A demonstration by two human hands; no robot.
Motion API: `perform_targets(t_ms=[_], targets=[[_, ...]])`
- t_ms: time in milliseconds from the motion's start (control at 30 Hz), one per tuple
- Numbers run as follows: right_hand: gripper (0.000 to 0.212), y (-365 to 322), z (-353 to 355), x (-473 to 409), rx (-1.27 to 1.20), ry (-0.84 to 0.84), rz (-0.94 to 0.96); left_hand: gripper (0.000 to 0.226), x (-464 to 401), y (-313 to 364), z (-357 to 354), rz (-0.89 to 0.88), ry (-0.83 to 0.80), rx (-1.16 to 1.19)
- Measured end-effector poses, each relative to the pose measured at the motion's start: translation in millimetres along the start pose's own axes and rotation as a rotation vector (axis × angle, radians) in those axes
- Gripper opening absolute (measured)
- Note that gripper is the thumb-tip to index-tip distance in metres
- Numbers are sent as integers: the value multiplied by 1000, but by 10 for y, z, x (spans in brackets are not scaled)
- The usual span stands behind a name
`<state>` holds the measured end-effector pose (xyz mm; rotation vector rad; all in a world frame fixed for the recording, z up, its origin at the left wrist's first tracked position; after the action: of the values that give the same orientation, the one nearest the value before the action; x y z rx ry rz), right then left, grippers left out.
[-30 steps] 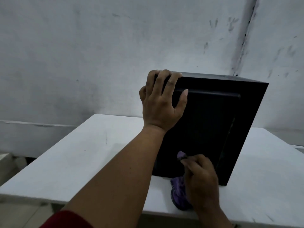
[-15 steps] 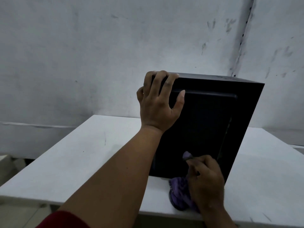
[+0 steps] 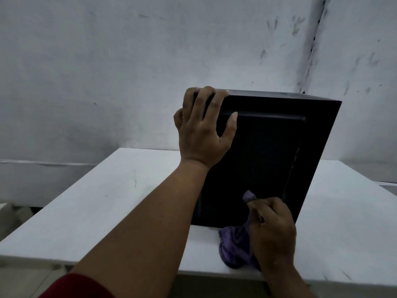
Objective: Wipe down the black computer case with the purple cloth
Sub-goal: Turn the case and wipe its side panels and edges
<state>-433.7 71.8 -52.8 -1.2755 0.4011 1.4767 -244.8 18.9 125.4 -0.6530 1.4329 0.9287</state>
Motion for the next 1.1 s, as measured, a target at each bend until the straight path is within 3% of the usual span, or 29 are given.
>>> perform_targets(t_ms=[100,233,267,367,433,500,733,933,1000,1100], targets=[[4,-20,-5,-5,-26,3,26,42,8,3,-5,0,13,10],[34,103,-366,258,-79,-280,-47,42,6,4,11,4,31,6],[32,127,-384,283,-80,-301,-55,41,8,3,16,7,31,5],[11,101,-161,148,-17,-152,-35,42,8,5,14,4,20,4],[20,93,60,34,0,12,-53,42,3,-2,11,1,11,0],[14,100,139,-12,5,78,-60,42,1,2,9,2,13,2],[12,267,-249,286,37,-281,-134,41,7,4,6,9,19,10],[15,231,189,-39,31,104,-78,42,3,-2,14,5,5,9],[17,265,224,-55,12,146,-89,42,4,1,8,3,10,11],[27,270,126,100,-11,76,-106,42,5,0,0,2,13,14]])
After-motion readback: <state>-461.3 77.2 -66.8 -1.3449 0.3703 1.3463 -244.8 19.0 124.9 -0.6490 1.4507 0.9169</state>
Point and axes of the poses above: each hand's wrist, its own x-axis away from the middle knuckle, its own z-axis out of the back of the hand, y = z × x, the point moved 9 cm from there along -x, towards the middle knuckle, and after that the axes turned 2 degrees about z, right-handed, at the moved point
